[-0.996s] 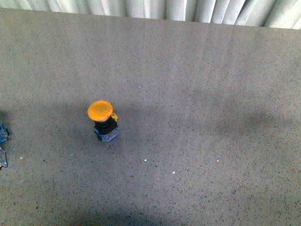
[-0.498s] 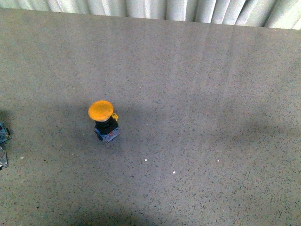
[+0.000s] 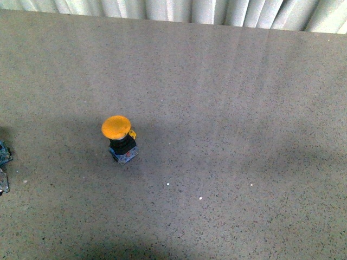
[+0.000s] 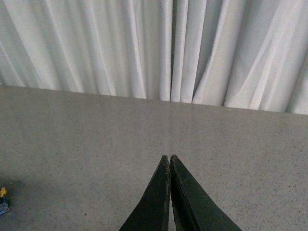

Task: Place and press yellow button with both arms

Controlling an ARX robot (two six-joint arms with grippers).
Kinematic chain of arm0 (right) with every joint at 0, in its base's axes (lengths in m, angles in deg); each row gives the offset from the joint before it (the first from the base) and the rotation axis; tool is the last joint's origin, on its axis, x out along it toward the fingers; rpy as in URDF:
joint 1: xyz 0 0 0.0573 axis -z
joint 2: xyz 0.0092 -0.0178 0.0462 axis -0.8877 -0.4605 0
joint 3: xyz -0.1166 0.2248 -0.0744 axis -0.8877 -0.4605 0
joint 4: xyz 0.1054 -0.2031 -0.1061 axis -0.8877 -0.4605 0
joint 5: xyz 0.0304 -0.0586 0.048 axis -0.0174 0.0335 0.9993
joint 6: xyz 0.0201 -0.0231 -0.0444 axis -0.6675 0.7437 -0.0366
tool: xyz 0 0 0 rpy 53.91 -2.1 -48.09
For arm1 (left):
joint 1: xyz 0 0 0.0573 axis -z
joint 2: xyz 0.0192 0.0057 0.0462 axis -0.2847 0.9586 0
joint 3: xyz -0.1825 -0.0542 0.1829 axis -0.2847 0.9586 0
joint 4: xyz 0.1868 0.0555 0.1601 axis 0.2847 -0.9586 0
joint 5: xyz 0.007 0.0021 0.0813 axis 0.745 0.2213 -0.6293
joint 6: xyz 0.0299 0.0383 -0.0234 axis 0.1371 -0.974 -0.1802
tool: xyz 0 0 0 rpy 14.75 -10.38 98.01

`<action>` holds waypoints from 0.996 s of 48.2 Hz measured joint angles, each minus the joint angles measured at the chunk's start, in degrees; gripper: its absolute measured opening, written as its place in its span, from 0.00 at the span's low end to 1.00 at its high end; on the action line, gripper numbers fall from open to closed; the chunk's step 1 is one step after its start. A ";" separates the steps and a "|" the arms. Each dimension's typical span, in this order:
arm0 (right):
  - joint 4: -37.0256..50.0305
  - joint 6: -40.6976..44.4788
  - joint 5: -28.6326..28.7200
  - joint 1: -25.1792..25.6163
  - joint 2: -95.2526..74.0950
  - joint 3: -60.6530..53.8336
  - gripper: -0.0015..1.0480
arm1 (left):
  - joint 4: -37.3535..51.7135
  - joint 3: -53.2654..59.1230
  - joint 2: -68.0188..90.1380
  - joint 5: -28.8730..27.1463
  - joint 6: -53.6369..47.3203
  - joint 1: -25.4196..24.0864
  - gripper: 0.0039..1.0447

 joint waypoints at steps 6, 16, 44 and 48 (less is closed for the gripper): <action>-2.60 0.00 0.00 -0.02 2.54 0.00 0.01 | 0.00 0.00 0.00 0.00 0.00 0.00 0.01; -5.97 0.00 0.00 0.00 5.90 0.00 0.01 | 0.00 0.00 0.00 0.00 0.00 0.00 0.01; -16.96 0.11 -0.11 0.00 16.63 0.00 0.29 | 0.00 0.00 0.00 0.00 0.02 0.00 0.34; -16.96 0.11 -0.11 -0.02 16.66 0.00 0.39 | 0.00 0.00 0.00 0.00 0.02 0.00 0.44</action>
